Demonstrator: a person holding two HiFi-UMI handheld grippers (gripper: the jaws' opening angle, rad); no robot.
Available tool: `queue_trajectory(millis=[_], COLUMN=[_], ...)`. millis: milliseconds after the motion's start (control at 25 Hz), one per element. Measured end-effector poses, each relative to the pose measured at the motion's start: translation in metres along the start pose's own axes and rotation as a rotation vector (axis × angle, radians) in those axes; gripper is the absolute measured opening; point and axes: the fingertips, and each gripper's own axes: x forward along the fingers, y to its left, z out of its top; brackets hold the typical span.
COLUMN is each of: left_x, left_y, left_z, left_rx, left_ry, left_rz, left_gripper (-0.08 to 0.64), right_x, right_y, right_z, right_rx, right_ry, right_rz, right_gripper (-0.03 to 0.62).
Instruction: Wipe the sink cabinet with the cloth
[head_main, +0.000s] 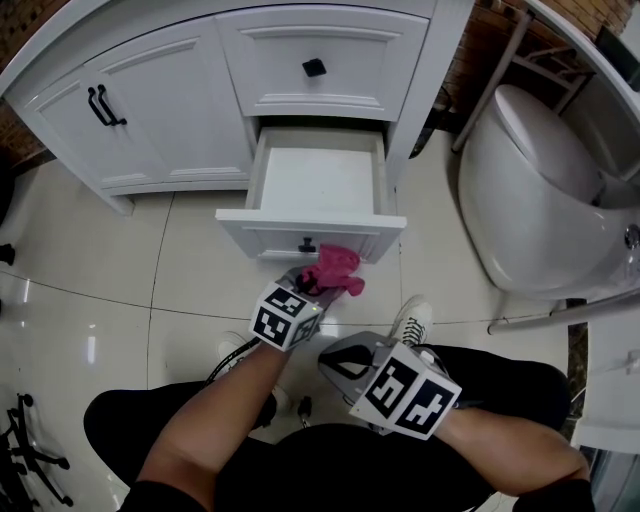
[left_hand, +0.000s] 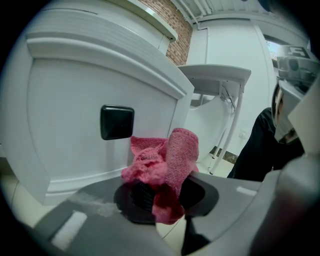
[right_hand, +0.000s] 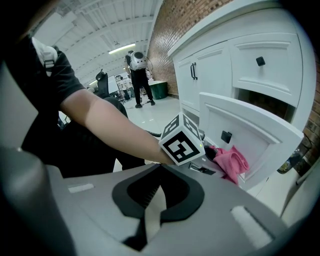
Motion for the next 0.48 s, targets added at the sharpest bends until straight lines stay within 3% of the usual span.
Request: queue_trajectory(millis=[480], left_x=[-0.035], left_y=[0.038], left_z=[-0.018], left_rx=[-0.042], left_ry=[-0.005], left_rz=[0.114], left_gripper=[0.100], right_x=[0.007], right_y=[0.008], right_z=[0.008], right_rx=[-0.032], right_ry=[0.013], right_rz=[0.003], right_gripper=[0.006])
